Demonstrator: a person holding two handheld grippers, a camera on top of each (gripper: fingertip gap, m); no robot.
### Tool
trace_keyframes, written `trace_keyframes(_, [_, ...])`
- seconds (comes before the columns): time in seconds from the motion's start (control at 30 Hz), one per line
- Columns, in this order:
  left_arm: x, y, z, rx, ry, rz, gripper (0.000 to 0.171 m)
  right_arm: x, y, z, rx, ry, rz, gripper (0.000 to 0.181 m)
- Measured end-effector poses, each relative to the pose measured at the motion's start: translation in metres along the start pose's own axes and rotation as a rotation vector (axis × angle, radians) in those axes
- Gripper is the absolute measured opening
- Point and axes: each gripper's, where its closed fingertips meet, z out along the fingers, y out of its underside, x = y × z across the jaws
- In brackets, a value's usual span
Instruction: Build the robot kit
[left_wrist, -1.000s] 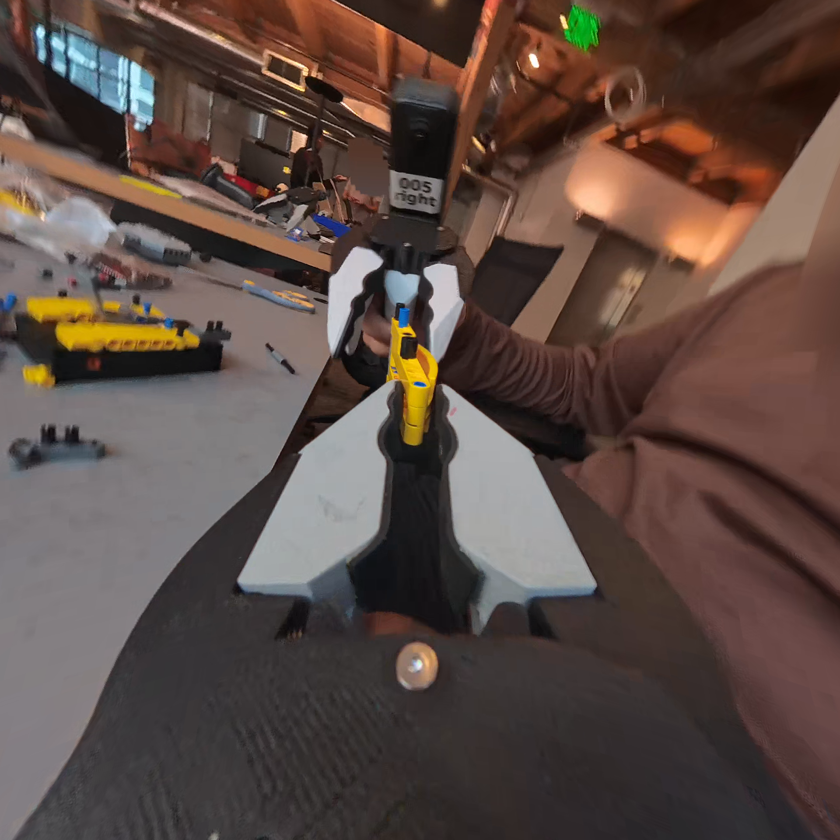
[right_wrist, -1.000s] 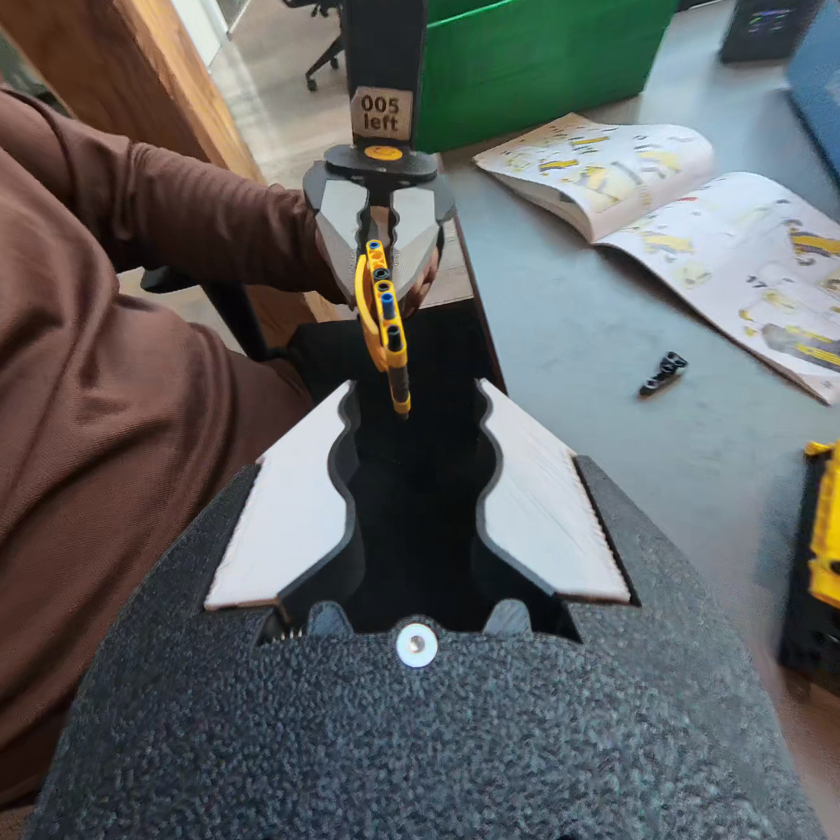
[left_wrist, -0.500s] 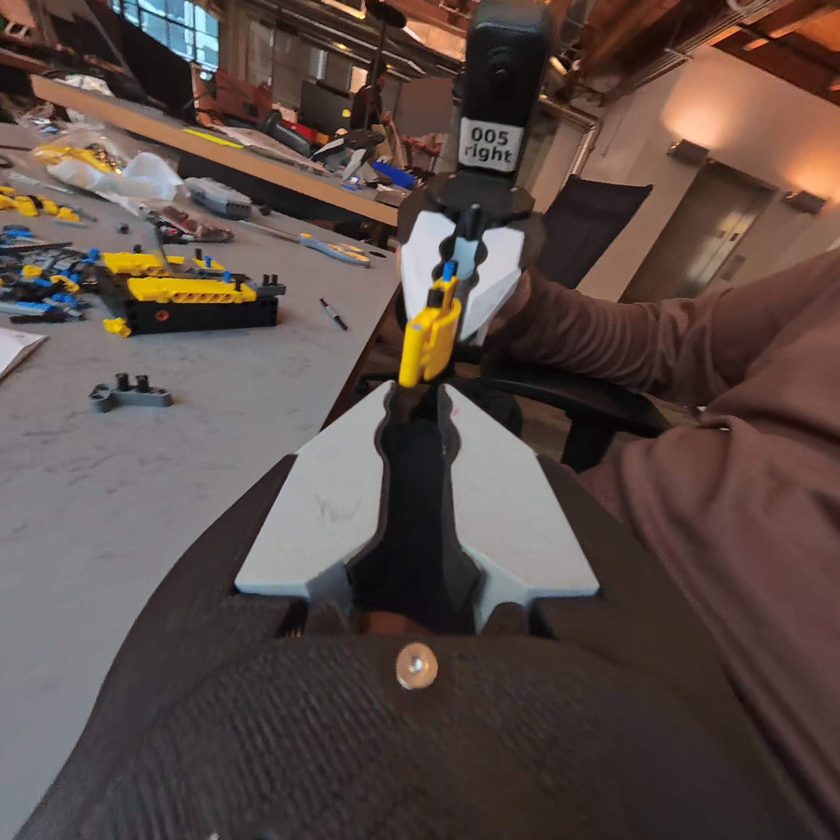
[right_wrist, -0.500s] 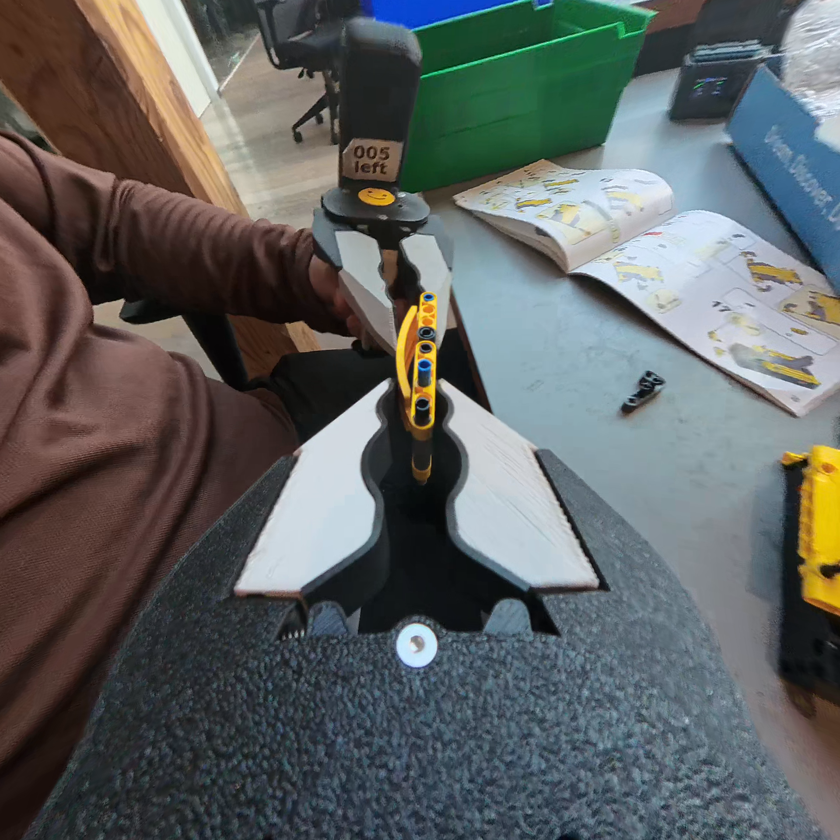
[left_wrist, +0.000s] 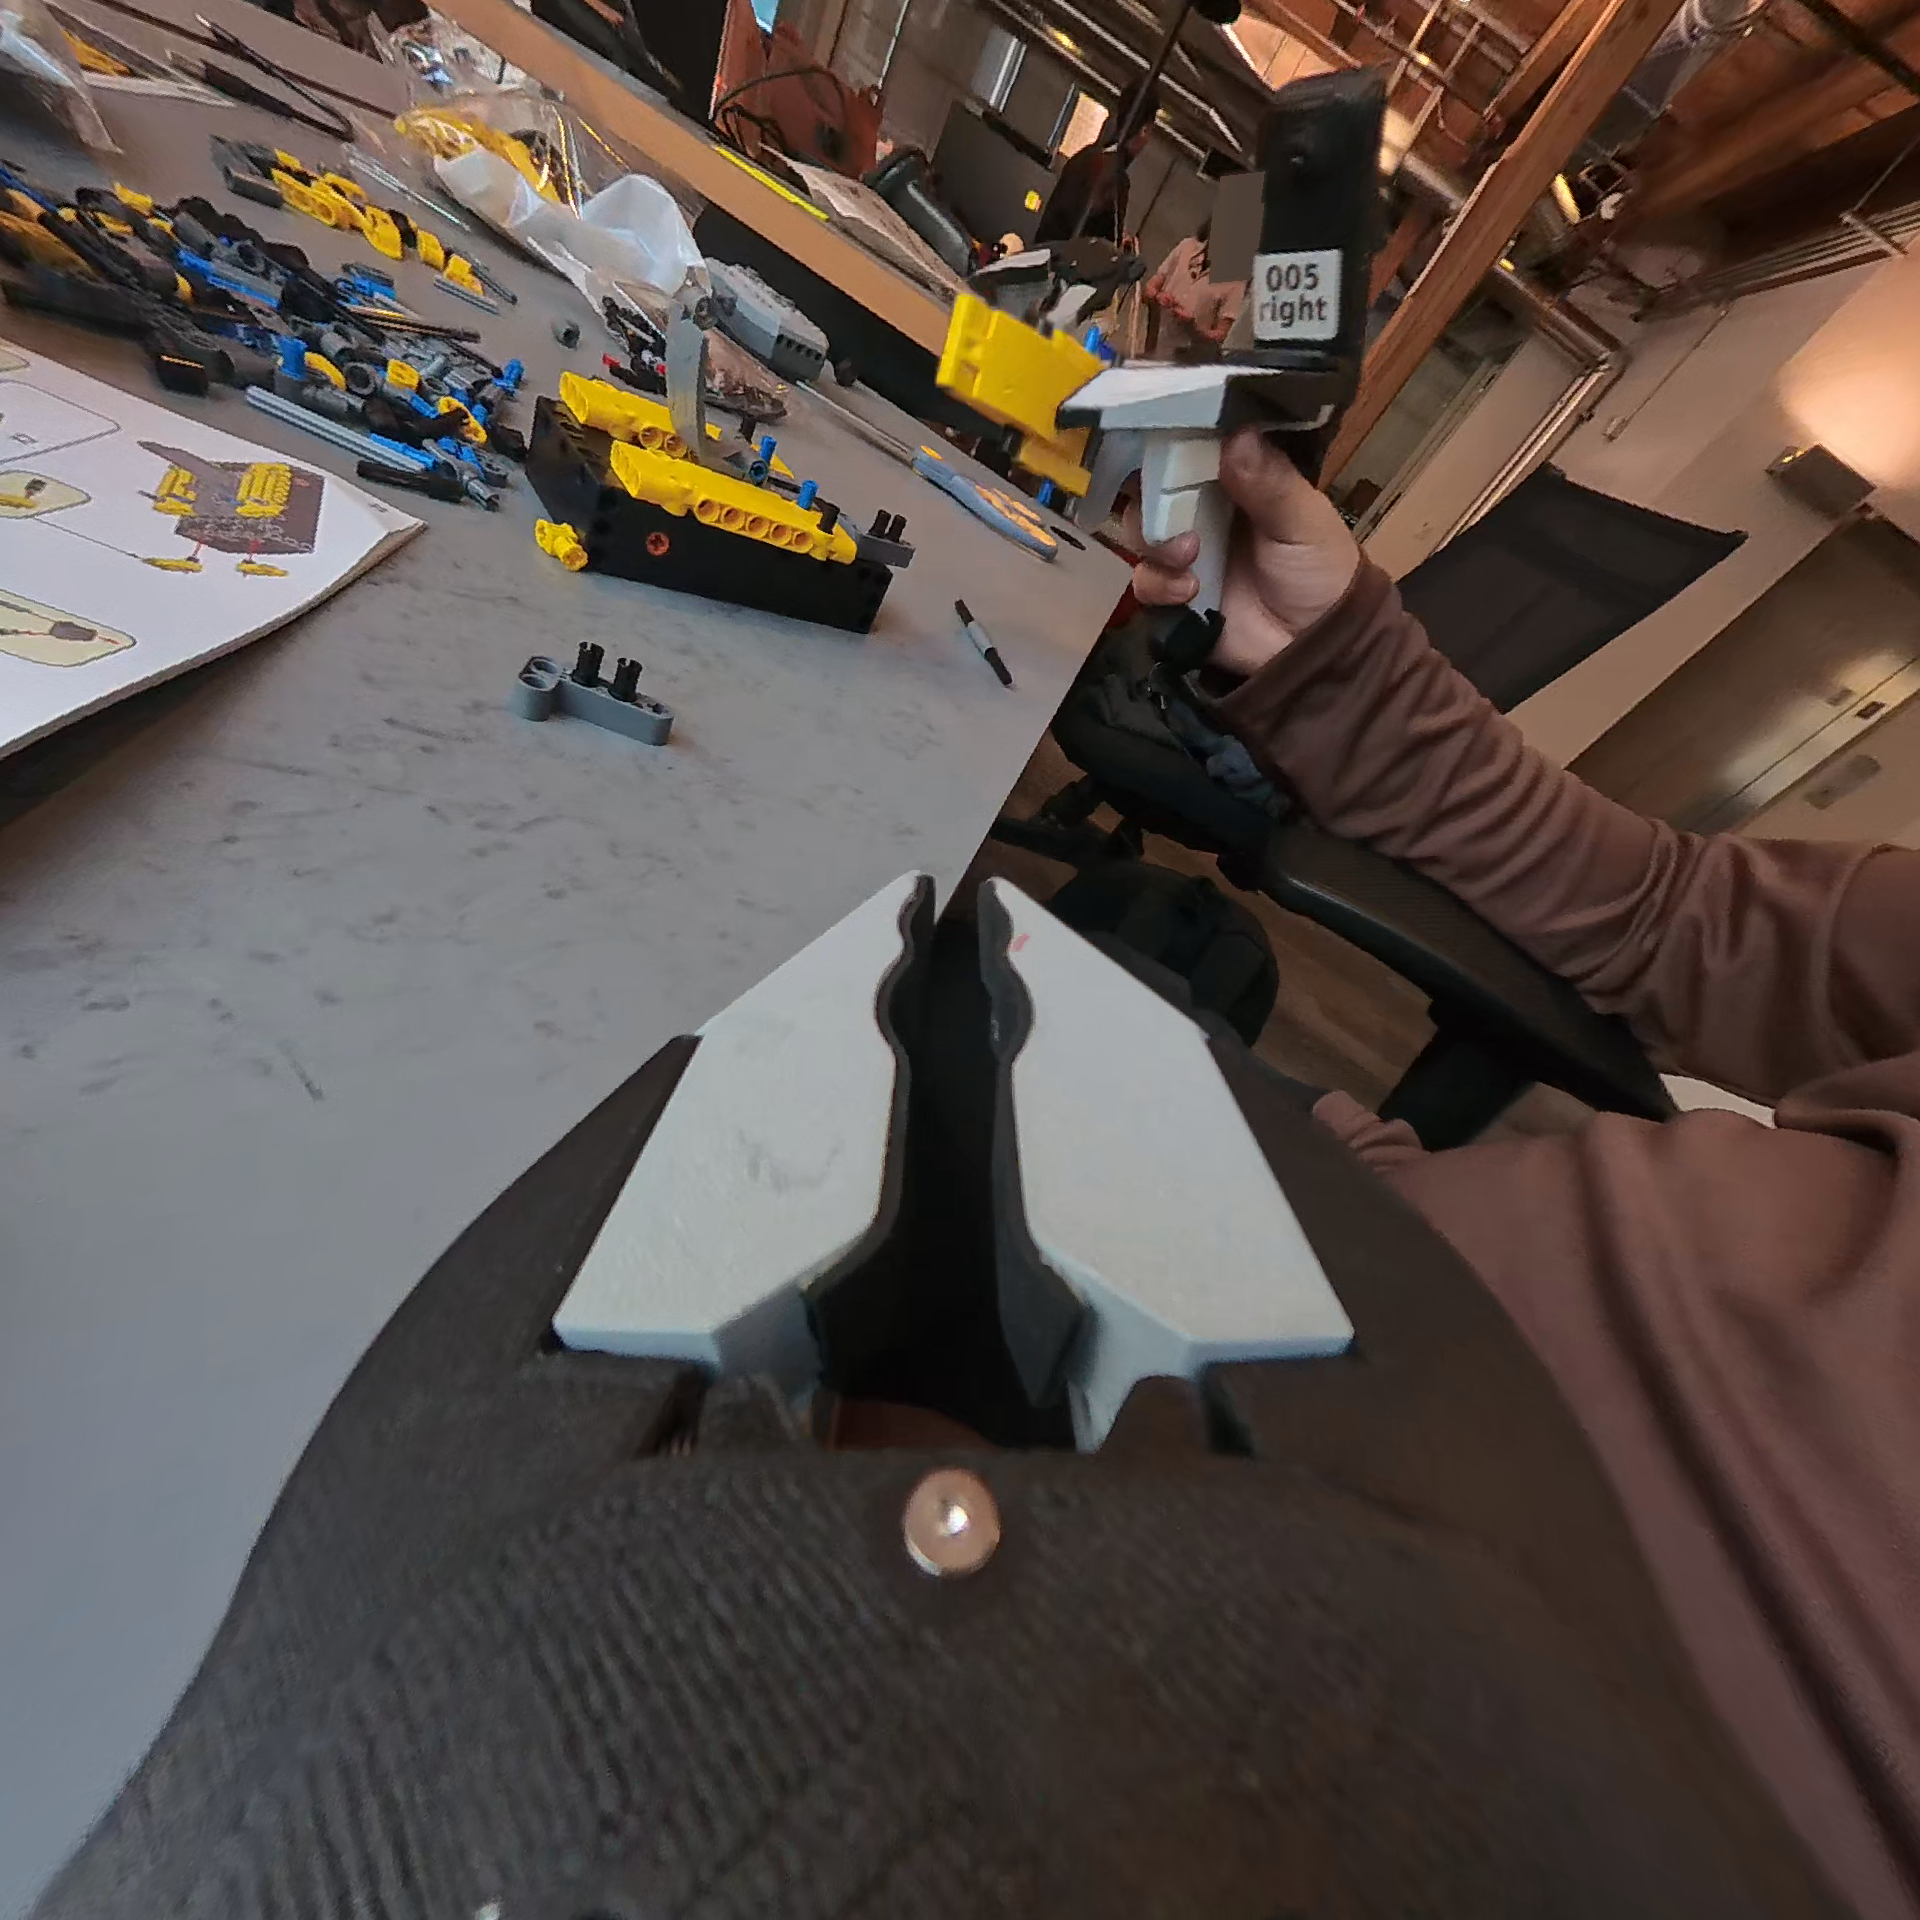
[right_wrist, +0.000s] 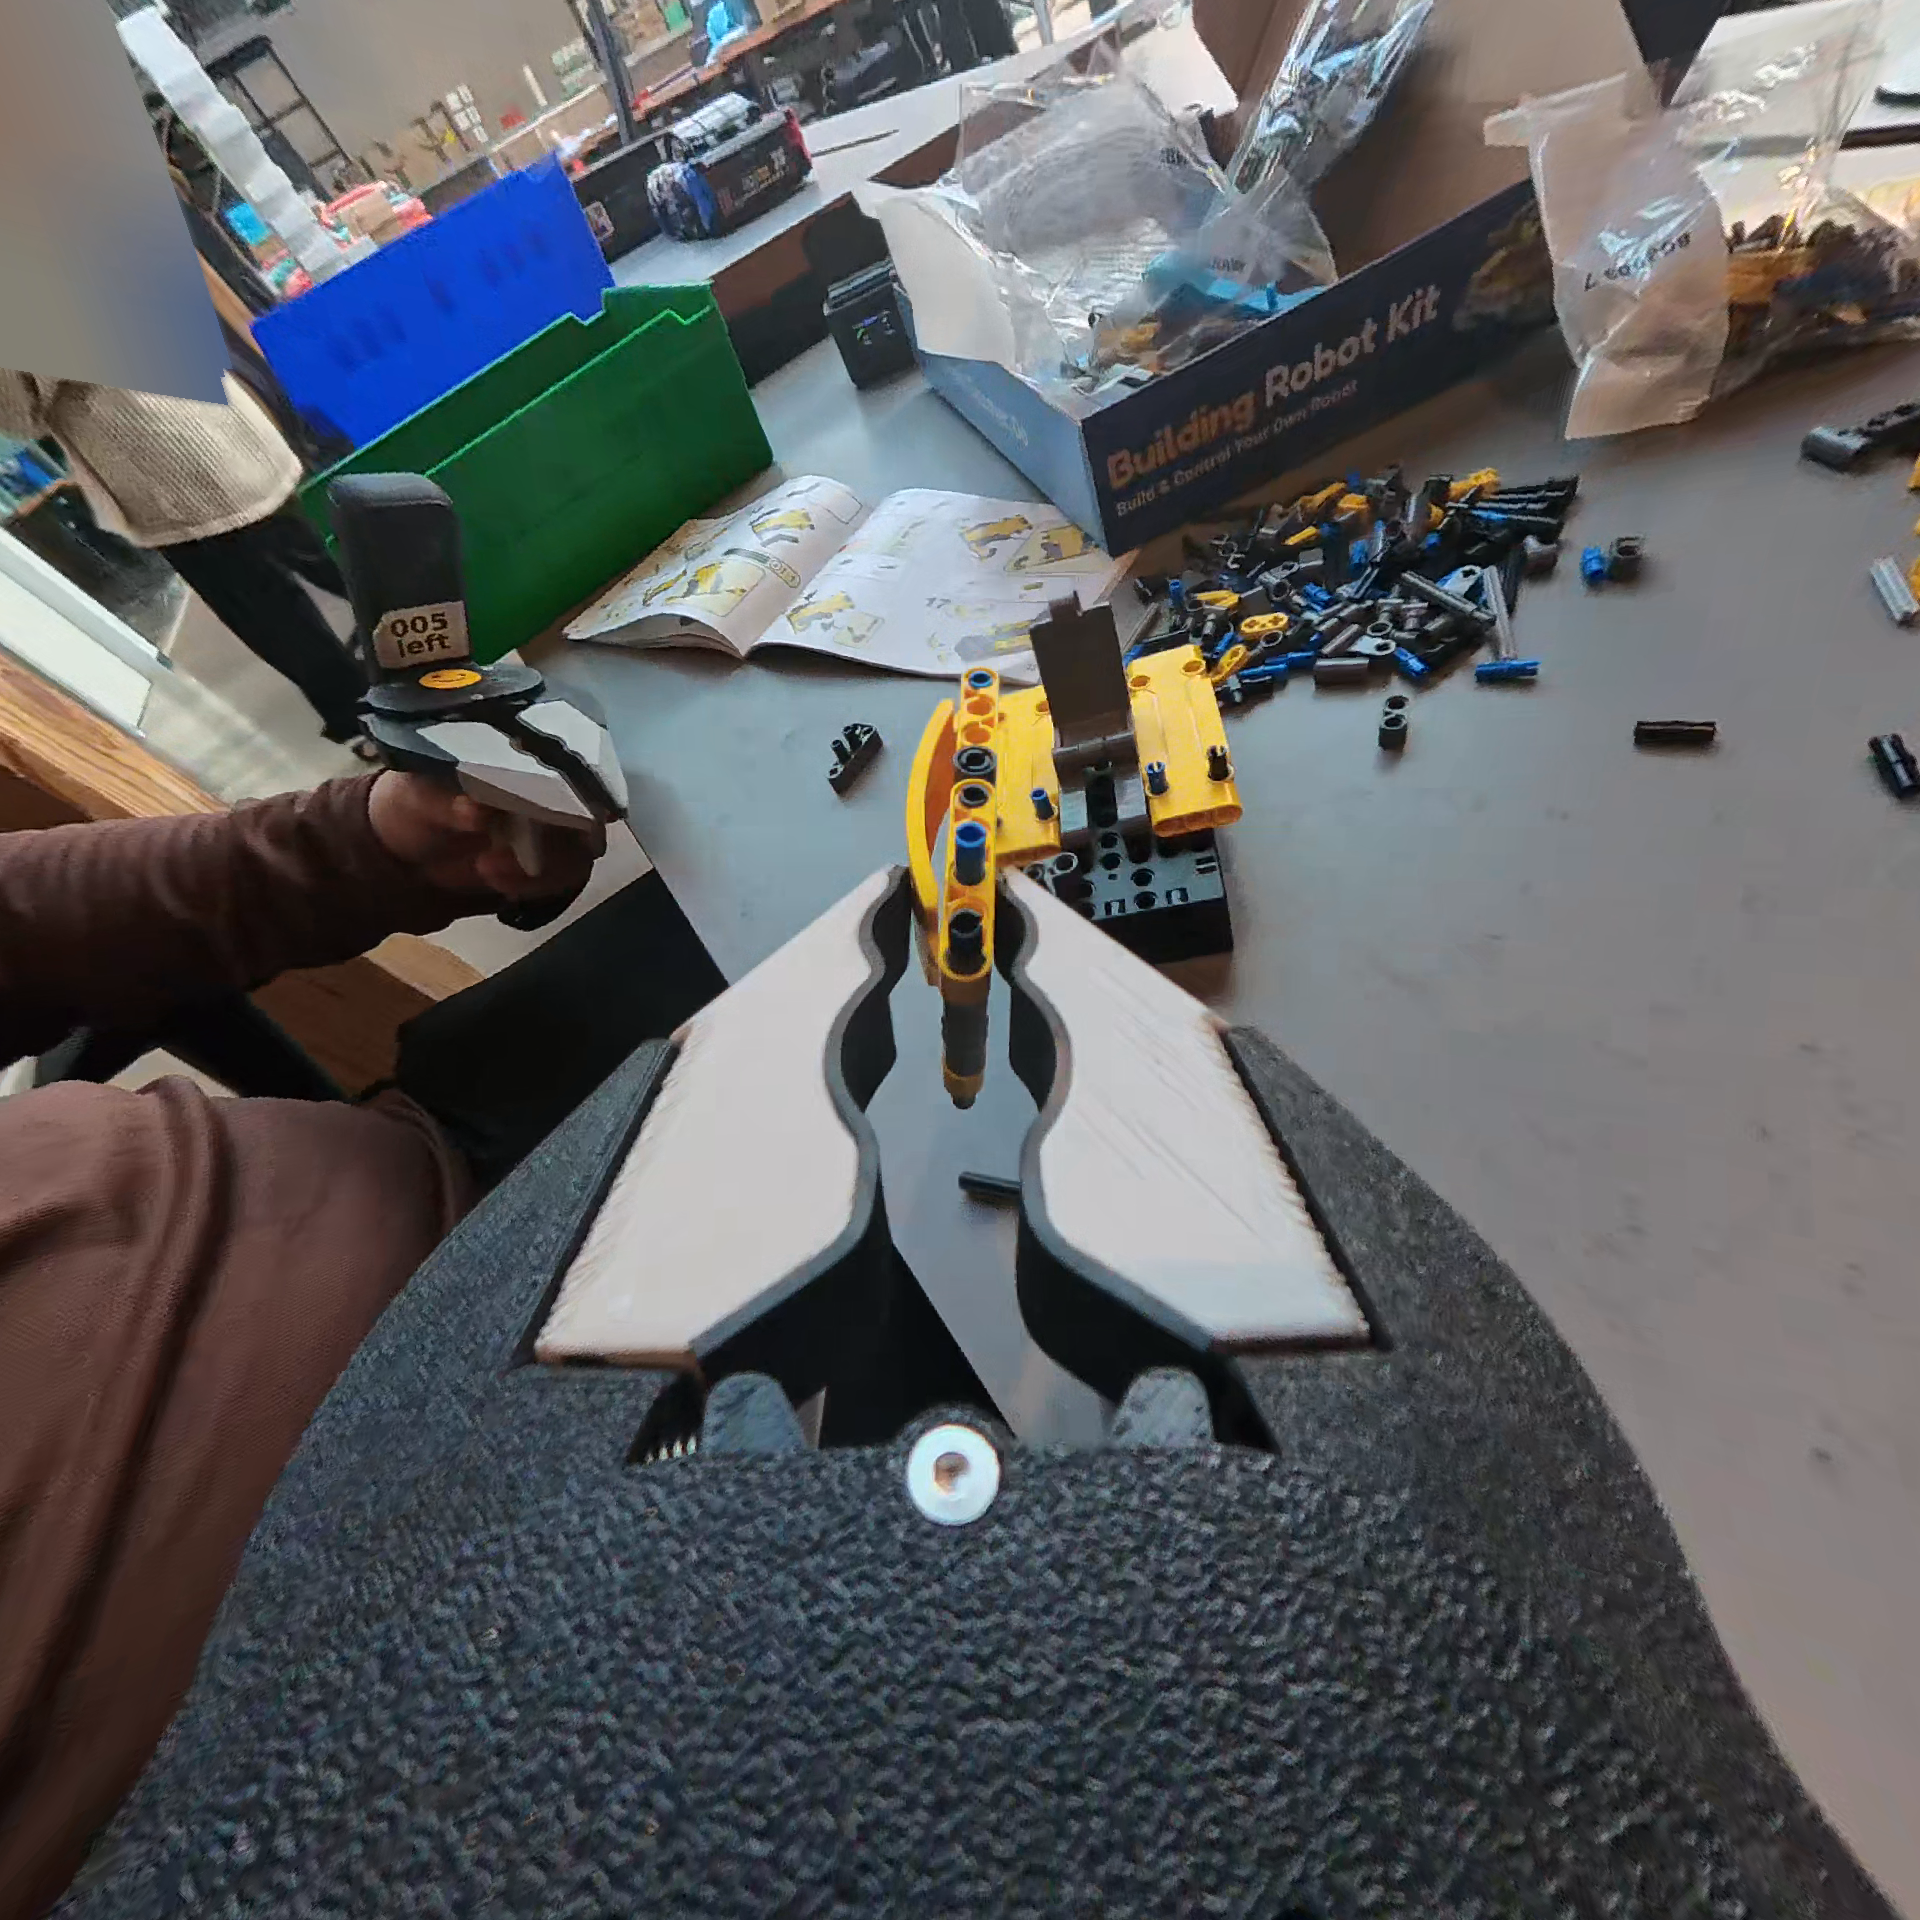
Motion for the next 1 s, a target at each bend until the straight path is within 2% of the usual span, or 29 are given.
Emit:
trace_keyframes(0.23, [0.017, -0.006, 0.007, -0.015, 0.054, 0.063, 0.006, 0.005, 0.002, 0.000, -0.060, -0.162, 0.147, 0.014])
trace_keyframes(0.33, [0.026, -0.018, 0.017, -0.035, 0.091, 0.101, 0.006, 0.003, -0.001, 0.001, -0.072, -0.256, 0.254, 0.014])
trace_keyframes(0.43, [0.017, -0.034, 0.033, -0.059, 0.067, 0.151, 0.006, 0.005, 0.001, 0.003, -0.107, -0.323, 0.360, 0.014])
trace_keyframes(0.53, [0.015, -0.053, 0.055, -0.095, 0.121, 0.053, 0.009, 0.004, -0.001, 0.003, -0.113, -0.436, 0.516, 0.014])
trace_keyframes(0.63, [0.003, -0.071, 0.077, -0.115, 0.086, 0.032, 0.008, 0.005, -0.004, 0.001, -0.092, -0.534, 0.640, 0.014])
trace_keyframes(0.83, [-0.012, -0.085, 0.116, -0.160, 0.074, 0.052, 0.008, 0.013, 0.004, 0.004, -0.104, -0.546, 0.685, 0.014])
trace_keyframes(1.0, [-0.020, -0.083, 0.140, -0.199, 0.063, 0.056, 0.008, 0.021, 0.013, 0.010, -0.131, -0.442, 0.607, 0.013])
